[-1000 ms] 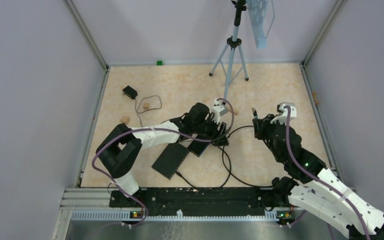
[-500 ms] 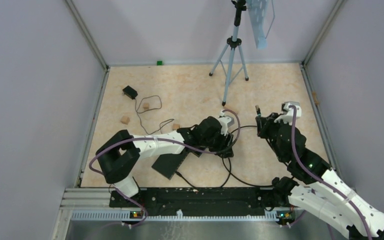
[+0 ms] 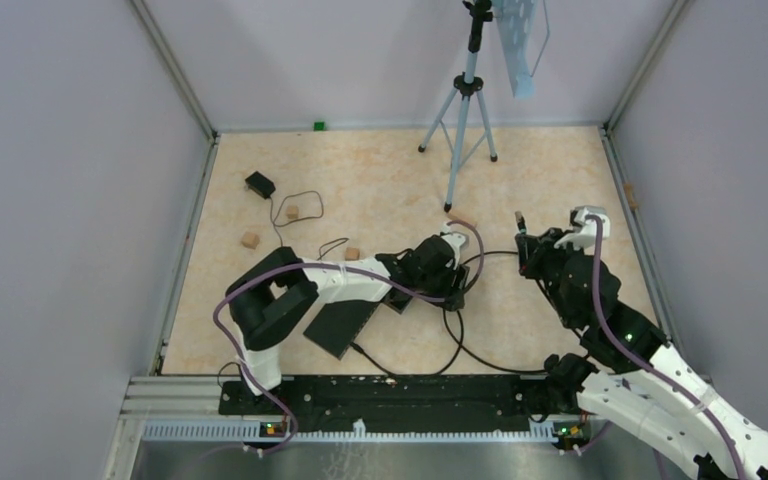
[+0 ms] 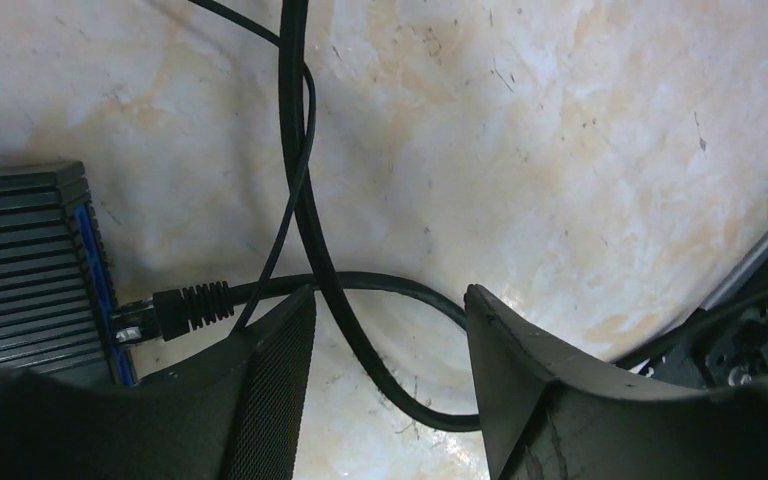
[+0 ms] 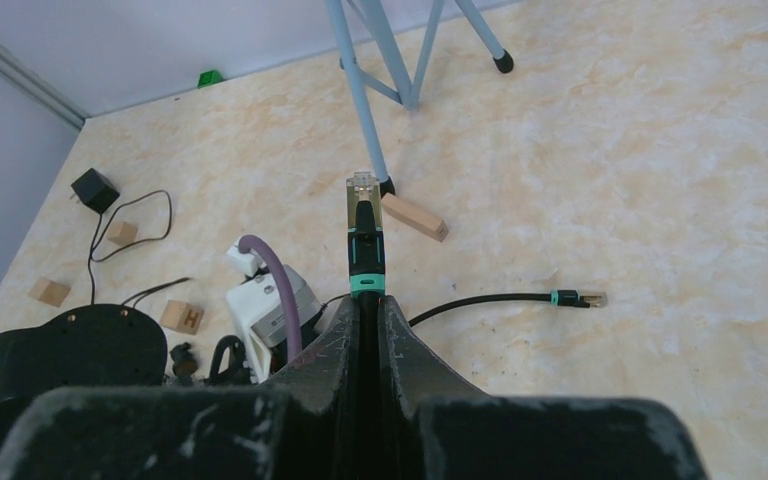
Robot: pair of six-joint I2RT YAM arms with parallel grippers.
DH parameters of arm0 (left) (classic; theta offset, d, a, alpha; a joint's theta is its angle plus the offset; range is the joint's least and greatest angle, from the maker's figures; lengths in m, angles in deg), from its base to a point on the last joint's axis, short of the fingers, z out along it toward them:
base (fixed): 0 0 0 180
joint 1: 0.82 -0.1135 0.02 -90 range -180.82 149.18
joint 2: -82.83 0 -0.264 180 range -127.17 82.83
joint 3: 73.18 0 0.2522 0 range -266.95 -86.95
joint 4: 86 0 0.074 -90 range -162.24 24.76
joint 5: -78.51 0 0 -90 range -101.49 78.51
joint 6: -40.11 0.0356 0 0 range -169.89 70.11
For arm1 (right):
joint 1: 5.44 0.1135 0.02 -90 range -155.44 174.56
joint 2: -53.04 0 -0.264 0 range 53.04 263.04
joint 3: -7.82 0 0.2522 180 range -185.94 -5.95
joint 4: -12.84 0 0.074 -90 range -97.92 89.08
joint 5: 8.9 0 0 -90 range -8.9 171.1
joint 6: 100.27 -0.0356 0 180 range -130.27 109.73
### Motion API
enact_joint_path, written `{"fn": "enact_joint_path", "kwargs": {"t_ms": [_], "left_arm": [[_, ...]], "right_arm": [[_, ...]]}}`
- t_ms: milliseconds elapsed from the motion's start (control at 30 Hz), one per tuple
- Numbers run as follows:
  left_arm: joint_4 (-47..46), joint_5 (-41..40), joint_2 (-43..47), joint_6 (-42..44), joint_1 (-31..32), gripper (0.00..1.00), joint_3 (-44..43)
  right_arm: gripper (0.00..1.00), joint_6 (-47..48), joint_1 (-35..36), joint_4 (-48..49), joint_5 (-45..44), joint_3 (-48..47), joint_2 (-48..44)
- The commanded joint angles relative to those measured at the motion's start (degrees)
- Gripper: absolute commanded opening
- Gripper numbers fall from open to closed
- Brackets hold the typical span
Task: Insert the plug into the switch port
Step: Insert the connector into the switch port.
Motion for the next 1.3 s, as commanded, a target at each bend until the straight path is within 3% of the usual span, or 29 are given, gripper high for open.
{"fn": "enact_joint_path", "kwargs": {"t_ms": [0,167,300,400,567,700,1067,1267], "left_arm": [[-0.2,-3.6,-0.7,1.0,-1.2,0.61,-2.7],[0.0,-4.3,-0.5,2.2,-2.5,0.48,-2.8],[2.6,-3.7,-0.3,3.3,-2.7,0.14,-4.3],[5.1,-2.6,1.8,3.0,-2.5,0.00,-3.8],[11.5,-3.0,8.3,-0.2,-2.4,0.00,-0.7],[19.1,-8.0,14.9,-6.6,-2.1,0.00,2.2],[26.5,-13.5,35.0,-32.8,-2.1,0.00,19.1],[29.8,-16.7,50.3,-44.6,-2.1,0.00,26.7]], "right_arm": [[0.00,-0.2,0.3,0.2,0.3,-2.3,-1.1],[0.00,-0.4,0.3,0.2,0.3,-1.4,-1.8],[0.00,-0.1,0.3,0.2,0.1,-1.3,-2.1],[0.00,0.7,0.3,0.6,-0.4,-1.3,-2.3],[0.00,2.9,0.3,2.2,-0.4,-1.2,-1.9],[0.00,3.6,0.3,3.2,0.7,-1.1,-0.9],[0.00,3.6,0.3,6.5,5.3,-0.1,0.4],[0.00,3.6,0.3,8.0,7.3,0.4,1.9]]}}
